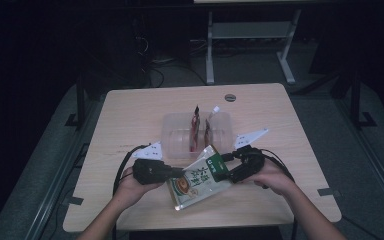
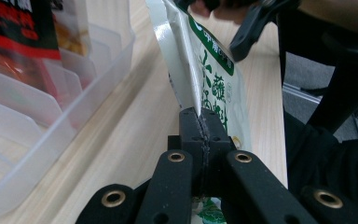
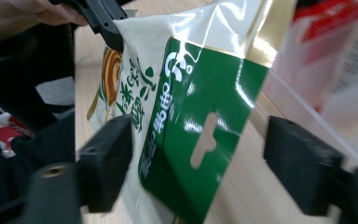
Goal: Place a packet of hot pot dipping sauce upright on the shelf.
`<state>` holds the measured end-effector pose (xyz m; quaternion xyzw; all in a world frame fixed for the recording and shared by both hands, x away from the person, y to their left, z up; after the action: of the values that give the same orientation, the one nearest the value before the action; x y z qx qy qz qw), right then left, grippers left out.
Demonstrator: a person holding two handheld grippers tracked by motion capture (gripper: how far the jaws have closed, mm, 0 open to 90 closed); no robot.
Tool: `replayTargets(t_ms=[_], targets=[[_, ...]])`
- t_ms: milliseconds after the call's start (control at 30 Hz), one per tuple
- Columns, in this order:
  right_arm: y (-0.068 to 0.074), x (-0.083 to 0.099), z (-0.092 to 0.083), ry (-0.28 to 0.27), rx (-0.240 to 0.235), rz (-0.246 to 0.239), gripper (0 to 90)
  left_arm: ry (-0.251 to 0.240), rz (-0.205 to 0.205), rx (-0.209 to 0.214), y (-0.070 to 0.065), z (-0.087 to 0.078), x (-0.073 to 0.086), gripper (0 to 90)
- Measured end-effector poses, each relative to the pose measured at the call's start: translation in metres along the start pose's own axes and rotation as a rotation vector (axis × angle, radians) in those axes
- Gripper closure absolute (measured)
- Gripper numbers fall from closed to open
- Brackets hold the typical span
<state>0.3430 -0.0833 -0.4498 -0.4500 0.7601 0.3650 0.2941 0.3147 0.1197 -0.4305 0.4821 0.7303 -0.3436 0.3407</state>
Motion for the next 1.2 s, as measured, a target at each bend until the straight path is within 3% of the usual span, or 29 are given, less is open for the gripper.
replayTargets(t_ms=[133, 367, 467, 833, 933, 1033, 1100, 1200], targets=[[0.002, -0.005, 0.009, -0.009, -0.081, -0.003, 45.7, -0.008, 0.006, 0.001, -0.001, -0.002, -0.001, 90.0], [0.009, -0.005, 0.007, -0.012, -0.15, 0.016, 75.6, -0.017, 0.013, -0.002, 0.0, -0.002, -0.001, 90.0], [0.013, -0.006, 0.007, -0.01, -0.179, 0.001, 83.8, -0.02, 0.011, -0.007, 0.003, -0.003, 0.0, 90.0], [0.016, -0.006, 0.011, -0.016, -0.218, -0.017, 90.0, -0.01, 0.022, -0.037, 0.01, -0.003, 0.004, 87.8], [0.016, -0.007, 0.01, -0.029, -0.223, -0.014, 90.0, -0.003, 0.017, -0.069, 0.013, -0.002, 0.005, 77.7], [0.014, -0.007, 0.008, -0.037, -0.218, -0.007, 90.0, -0.026, -0.004, -0.116, 0.019, -0.009, 0.003, 68.7], [0.012, -0.007, 0.004, -0.046, -0.217, 0.01, 90.0, -0.038, -0.003, -0.145, 0.021, -0.017, 0.001, 73.3], [0.009, -0.008, -0.001, -0.066, -0.213, 0.012, 90.0, -0.04, -0.006, -0.128, 0.019, -0.021, 0.0, 89.7]])
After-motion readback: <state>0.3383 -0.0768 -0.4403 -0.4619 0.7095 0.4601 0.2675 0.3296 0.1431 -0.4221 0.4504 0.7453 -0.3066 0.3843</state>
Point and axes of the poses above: each handheld gripper's, and its own axes: z roughly forward along the jaws, x roughly out of its underside, y roughly to its left, the point moved 7 cm from there along z, roughly forward along the jaws
